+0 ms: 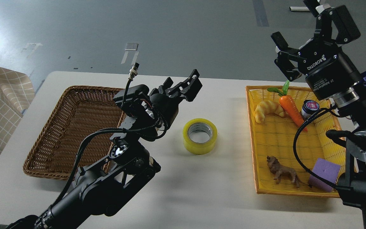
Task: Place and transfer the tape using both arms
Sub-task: 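Reach the left gripper to the tape roll and grip its rim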
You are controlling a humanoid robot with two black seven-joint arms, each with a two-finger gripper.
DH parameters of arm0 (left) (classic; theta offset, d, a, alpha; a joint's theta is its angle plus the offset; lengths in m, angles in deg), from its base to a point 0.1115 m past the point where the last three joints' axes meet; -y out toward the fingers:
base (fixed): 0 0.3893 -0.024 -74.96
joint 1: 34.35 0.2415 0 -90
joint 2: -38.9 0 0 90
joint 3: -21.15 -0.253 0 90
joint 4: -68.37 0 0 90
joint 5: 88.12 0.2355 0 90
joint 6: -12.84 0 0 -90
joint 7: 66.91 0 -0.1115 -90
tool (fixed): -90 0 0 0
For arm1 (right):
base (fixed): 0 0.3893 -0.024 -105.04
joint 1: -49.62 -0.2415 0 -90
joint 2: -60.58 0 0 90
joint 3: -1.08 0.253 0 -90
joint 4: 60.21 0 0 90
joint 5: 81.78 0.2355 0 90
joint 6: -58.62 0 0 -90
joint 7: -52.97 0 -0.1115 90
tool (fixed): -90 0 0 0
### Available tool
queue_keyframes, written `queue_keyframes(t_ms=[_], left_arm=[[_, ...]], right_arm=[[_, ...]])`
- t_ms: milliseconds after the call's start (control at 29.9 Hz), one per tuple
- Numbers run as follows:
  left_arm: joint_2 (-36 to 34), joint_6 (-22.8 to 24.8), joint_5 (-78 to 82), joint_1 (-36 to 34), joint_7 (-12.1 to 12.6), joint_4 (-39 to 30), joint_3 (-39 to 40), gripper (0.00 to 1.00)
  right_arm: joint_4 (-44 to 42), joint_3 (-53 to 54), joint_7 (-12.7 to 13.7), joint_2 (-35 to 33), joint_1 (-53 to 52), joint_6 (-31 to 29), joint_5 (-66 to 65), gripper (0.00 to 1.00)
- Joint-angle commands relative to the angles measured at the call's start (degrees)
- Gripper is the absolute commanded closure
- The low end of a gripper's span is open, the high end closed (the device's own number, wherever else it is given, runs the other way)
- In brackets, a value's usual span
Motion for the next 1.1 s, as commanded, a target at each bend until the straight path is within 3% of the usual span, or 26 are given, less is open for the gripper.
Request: queue_keyframes(t_ms=[0,134,368,636,1071], left_arm=[[-3.7,0.5,1.1,-1.9,0.0,2.2,-4.5,0.02],[-8.4,0.6,1.1,-4.7,0.0,6.3,-8.6,0.02],[-8.5,2.7,1.1,-5.8,0.7,12.3,-10.3,0.02],[-7.5,3.1,1.1,-5.7,0.5,12.5,-16.1,0.02],[-5.4,3.5,1.1,-7.6,0.1,14.3,-18.8,0.02]], right_arm=[[0.1,-0.2,0.0,0.0,-0.2,0.0,0.3,0.00],[0.0,-0.3,0.0,0.0,-0.2,0.0,0.9,0.00],[0.1,-0.3,0.0,0.0,-0.4,0.1,1.2,0.00],[0.1,-0.3,0.1,0.0,-0.2,0.1,1.2,0.00],[0.1,-0.3,0.1,0.0,0.4,0.1,1.2,0.00]])
